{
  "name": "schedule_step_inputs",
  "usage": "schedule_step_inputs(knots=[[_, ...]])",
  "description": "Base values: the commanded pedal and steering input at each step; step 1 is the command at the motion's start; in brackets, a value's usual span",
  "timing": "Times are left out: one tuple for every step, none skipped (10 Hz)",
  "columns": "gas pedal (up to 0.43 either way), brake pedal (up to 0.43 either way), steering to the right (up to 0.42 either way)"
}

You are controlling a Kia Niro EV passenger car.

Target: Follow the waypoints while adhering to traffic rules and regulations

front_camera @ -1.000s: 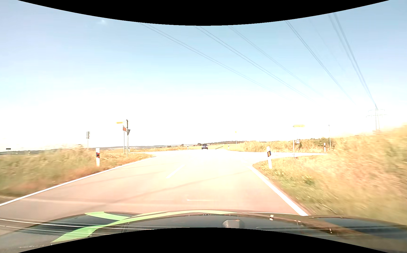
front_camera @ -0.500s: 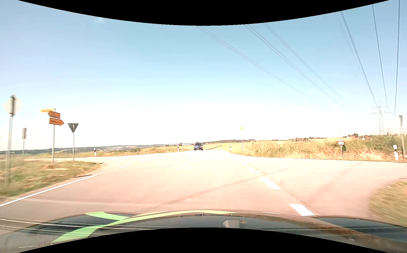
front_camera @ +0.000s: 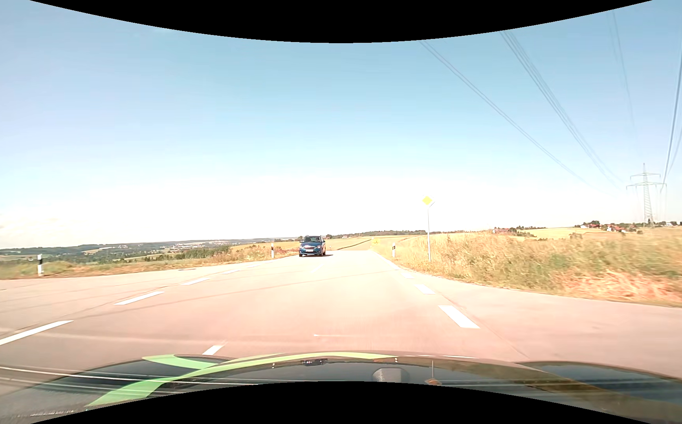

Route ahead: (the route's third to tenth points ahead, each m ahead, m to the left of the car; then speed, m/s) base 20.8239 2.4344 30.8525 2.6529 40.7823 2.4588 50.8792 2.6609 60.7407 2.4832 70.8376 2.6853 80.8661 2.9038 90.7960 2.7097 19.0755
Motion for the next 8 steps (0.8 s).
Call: schedule_step_inputs(knots=[[0.197,0.000,-0.003],[0.189,0.000,-0.003],[0.189,0.000,-0.003],[0.197,0.000,-0.003],[0.197,0.000,-0.004],[0.209,0.000,-0.004],[0.209,0.000,-0.004],[0.209,0.000,-0.004]])
